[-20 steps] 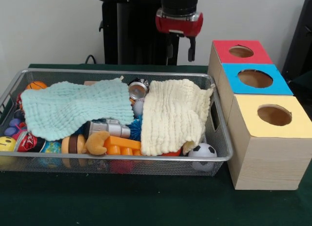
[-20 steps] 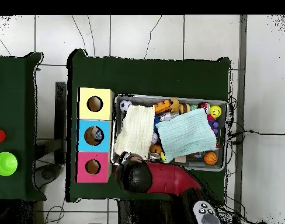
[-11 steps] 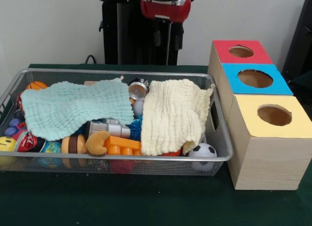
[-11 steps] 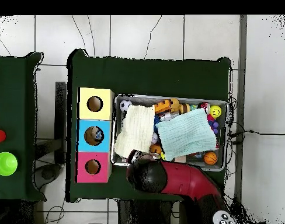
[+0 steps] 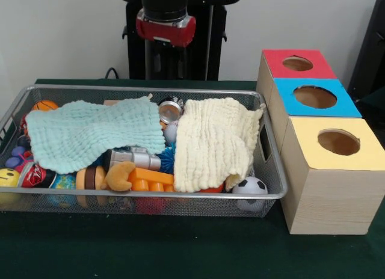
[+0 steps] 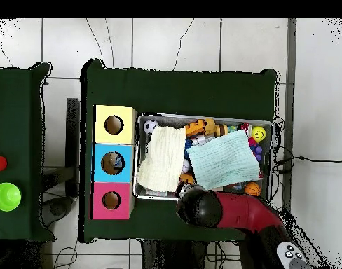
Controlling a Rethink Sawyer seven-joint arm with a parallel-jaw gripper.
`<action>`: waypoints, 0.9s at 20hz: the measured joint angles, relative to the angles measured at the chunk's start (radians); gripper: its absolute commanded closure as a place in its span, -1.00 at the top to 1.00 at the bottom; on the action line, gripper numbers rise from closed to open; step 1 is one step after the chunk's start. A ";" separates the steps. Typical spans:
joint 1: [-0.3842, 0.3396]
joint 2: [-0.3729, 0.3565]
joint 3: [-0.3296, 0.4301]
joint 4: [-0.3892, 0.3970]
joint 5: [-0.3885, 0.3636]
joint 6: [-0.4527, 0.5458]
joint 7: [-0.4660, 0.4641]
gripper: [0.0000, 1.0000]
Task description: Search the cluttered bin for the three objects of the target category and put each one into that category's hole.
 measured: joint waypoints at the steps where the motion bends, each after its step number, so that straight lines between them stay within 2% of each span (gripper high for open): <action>1: -0.005 0.019 0.000 -0.016 -0.038 0.000 0.000 1.00; 8: -0.006 0.072 0.000 -0.056 -0.128 0.000 0.000 1.00; 18: -0.004 0.148 -0.003 -0.108 -0.193 -0.034 0.000 1.00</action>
